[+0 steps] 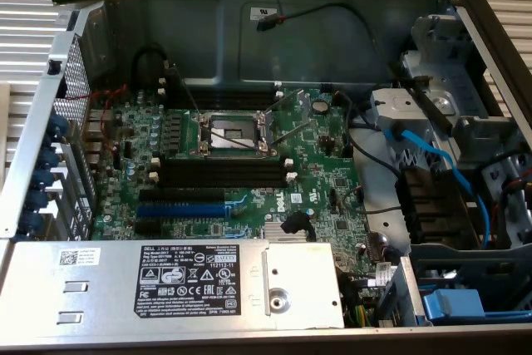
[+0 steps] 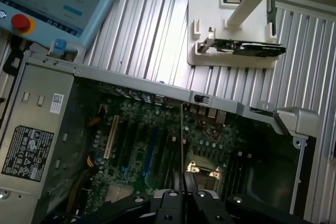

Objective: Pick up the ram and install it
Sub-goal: 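Pick up the ram and move it above insertion slot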

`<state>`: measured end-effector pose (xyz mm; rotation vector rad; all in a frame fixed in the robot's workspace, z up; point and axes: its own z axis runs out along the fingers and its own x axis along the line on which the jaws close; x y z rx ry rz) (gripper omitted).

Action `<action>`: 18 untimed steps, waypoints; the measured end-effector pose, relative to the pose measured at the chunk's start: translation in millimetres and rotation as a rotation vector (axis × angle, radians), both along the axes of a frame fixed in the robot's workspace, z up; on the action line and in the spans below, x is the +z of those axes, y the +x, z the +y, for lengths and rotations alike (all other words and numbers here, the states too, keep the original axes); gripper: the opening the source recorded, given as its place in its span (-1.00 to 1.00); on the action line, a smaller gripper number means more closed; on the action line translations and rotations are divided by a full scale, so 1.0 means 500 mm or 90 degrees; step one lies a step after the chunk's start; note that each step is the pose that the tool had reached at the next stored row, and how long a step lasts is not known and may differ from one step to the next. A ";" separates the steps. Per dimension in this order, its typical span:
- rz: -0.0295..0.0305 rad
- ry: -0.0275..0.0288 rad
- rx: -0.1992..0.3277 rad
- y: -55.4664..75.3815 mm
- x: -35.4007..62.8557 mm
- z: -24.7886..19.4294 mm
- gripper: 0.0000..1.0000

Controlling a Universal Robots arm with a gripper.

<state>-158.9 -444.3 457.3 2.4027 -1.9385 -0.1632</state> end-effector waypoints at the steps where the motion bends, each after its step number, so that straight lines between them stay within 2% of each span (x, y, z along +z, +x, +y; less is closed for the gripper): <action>1: 0.0011 0.0000 0.000 0.001 0.000 0.0024 -0.76; 4: 0.0061 0.0000 0.000 0.001 0.000 0.0101 -0.76; 8: 0.0138 0.0001 -0.004 0.001 0.000 0.0157 -0.76; 10: 0.0248 -0.0010 -0.007 0.001 0.000 0.0161 -0.76; 11: 0.0279 -0.0044 -0.007 0.003 0.000 0.0161 -0.76; 12: 0.0300 -0.0107 -0.008 0.005 0.000 0.0161 -0.76; 13: 0.0313 -0.0200 -0.008 0.007 0.000 0.0158 -0.76; 16: 0.0310 -0.0542 -0.009 0.015 0.000 0.0157 -0.76; 17: 0.0298 -0.0656 -0.009 0.019 0.000 0.0160 -0.76; 18: 0.0281 -0.0713 -0.010 0.025 0.000 0.0172 -0.76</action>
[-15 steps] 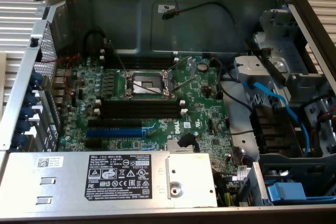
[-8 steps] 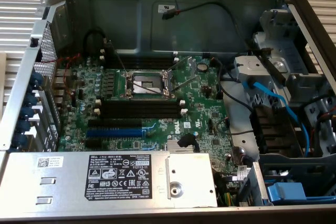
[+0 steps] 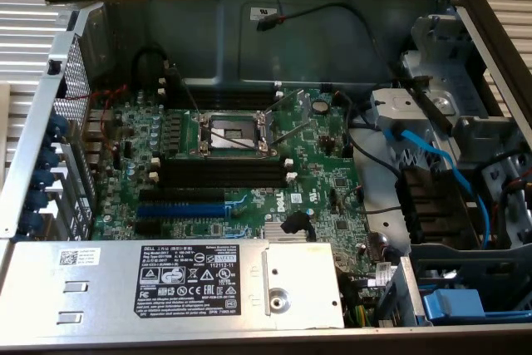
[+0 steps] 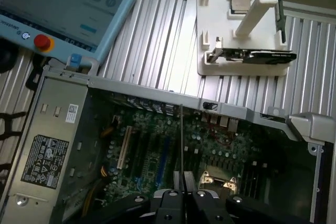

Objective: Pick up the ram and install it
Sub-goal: 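Pick up the ram and move it above insertion slot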

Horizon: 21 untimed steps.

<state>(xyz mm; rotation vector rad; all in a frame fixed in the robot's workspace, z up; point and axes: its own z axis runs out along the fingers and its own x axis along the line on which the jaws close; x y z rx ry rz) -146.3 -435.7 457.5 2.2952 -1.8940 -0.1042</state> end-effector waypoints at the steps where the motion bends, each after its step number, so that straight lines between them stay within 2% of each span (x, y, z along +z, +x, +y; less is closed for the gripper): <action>1: -0.0014 -0.0032 0.000 0.006 0.000 0.0023 -0.76; 3: -0.0050 -0.0074 0.000 0.016 0.000 0.0085 -0.76; 5: -0.0110 -0.0111 0.000 0.024 0.000 0.0162 -0.76; 6: -0.0174 -0.0130 0.000 0.027 0.000 0.0201 -0.76; 9: -0.0429 -0.0167 -0.001 0.035 0.000 0.0308 -0.76; 10: -0.0489 -0.0169 -0.001 0.038 0.000 0.0336 -0.76; 12: -0.0571 -0.0170 -0.001 0.046 0.000 0.0377 -0.76; 13: -0.0593 -0.0171 -0.001 0.048 0.000 0.0395 -0.76; 14: -0.0599 -0.0170 -0.002 0.051 0.000 0.0405 -0.76; 18: -0.0602 -0.0162 -0.012 0.057 -0.002 0.0411 -0.76; 21: -0.0604 -0.0137 -0.028 0.058 -0.004 0.0412 -0.76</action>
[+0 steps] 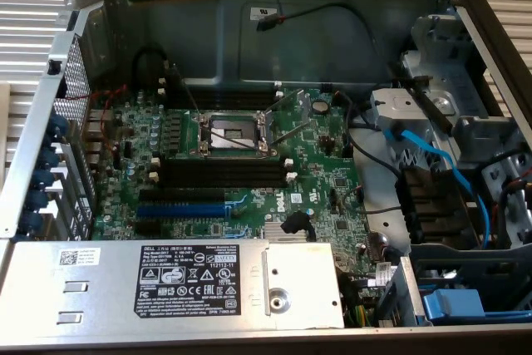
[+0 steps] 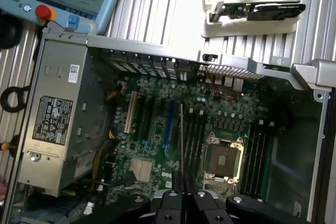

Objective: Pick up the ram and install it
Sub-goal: 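Pick up the ram and move it above insertion slot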

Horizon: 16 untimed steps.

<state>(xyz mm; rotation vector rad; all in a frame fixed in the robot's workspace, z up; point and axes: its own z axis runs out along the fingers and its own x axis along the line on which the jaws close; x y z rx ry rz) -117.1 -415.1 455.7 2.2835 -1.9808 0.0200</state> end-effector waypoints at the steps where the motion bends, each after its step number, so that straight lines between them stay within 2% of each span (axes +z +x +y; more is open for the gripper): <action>1: -0.0002 0.0019 -0.008 0.000 -0.001 0.0000 -0.76; 6: -0.0003 0.0136 -0.052 0.000 -0.006 0.0000 -0.76; 12: -0.0008 0.0170 -0.112 0.001 -0.024 0.0000 -0.76; 16: -0.0011 0.0180 -0.147 0.003 -0.037 0.0000 -0.76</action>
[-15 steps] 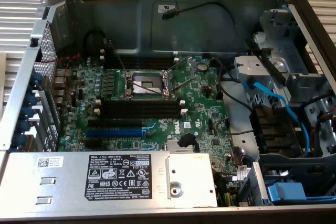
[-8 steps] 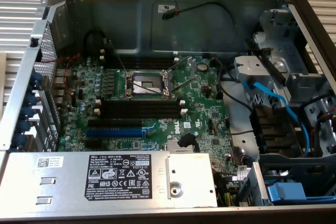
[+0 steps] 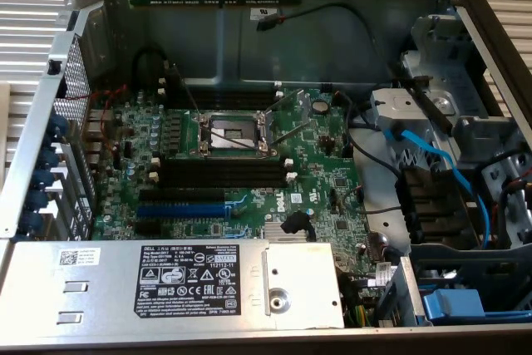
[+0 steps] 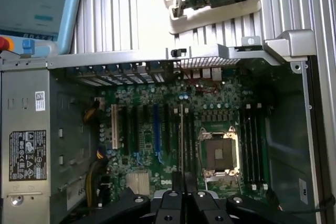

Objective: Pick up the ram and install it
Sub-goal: 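Pick up the ram and move it above insertion slot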

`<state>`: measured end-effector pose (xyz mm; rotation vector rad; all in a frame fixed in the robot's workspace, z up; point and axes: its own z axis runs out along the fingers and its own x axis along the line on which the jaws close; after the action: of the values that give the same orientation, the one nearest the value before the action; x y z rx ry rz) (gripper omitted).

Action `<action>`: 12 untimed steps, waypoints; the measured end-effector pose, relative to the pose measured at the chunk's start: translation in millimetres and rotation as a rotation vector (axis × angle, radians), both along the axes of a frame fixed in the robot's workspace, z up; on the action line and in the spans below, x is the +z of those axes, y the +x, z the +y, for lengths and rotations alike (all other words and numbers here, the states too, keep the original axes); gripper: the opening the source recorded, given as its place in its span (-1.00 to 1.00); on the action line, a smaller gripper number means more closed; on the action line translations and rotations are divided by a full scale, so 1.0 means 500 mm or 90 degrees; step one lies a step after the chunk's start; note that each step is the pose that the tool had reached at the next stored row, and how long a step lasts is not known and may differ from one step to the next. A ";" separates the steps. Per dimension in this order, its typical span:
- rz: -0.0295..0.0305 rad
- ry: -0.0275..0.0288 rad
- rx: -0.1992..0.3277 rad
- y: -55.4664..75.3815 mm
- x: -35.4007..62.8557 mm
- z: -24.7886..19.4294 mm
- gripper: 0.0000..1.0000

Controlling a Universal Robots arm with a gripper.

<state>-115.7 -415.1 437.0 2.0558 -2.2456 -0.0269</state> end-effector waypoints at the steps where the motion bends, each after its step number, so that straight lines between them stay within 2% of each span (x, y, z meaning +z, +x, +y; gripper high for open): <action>1: 0.0000 0.0003 -0.007 0.001 -0.004 0.0000 -0.76; 3: 0.0002 0.0006 -0.015 0.009 -0.011 0.0001 -0.76; 6: 0.0002 0.0008 -0.015 0.037 -0.022 0.0026 -0.76; 7: 0.0005 0.0006 -0.015 0.043 -0.026 0.0056 -0.76; 12: 0.0005 0.0007 -0.015 0.045 -0.044 0.0092 -0.76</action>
<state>-93.3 -410.5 415.2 2.0302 -2.2693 -0.0307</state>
